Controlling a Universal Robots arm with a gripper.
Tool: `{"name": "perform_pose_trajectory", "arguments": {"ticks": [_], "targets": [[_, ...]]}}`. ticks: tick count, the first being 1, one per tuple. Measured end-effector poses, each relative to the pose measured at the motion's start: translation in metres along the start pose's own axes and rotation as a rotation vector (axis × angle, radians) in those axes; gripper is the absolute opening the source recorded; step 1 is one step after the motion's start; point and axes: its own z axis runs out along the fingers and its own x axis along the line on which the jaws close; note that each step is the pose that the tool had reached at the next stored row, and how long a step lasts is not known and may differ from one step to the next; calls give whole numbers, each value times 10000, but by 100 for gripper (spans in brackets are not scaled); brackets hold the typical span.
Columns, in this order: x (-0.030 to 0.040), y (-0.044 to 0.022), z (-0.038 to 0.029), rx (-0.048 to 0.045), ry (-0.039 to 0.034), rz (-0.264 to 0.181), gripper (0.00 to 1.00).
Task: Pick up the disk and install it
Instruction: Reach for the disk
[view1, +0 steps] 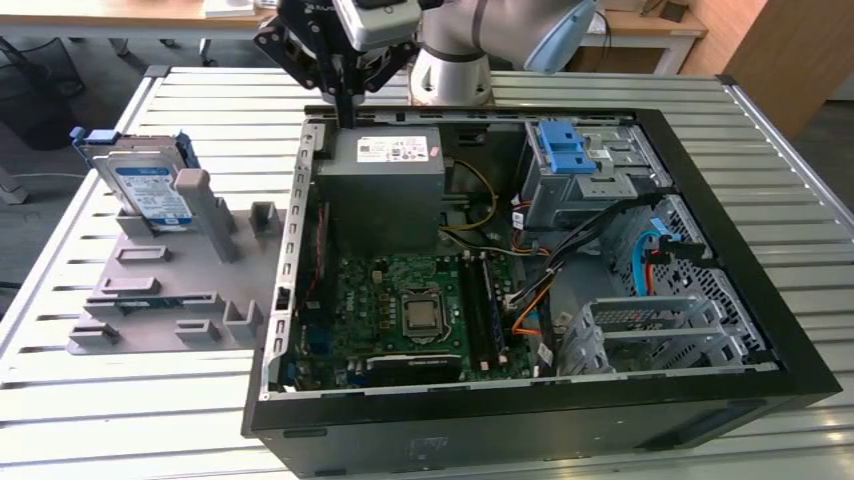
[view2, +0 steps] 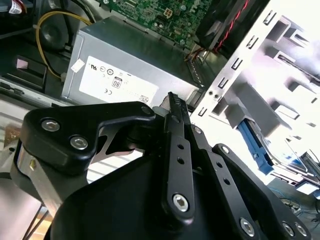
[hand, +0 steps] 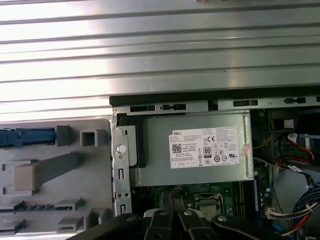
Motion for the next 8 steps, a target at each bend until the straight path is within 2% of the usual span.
{"name": "perform_pose_trajectory", "arguments": {"ticks": [3, 6, 8], "targets": [[20, 23, 3, 75, 2, 0, 11], [51, 51, 5, 264, -12, 1, 11], [77, 64, 10, 266, -13, 0, 11]]}}
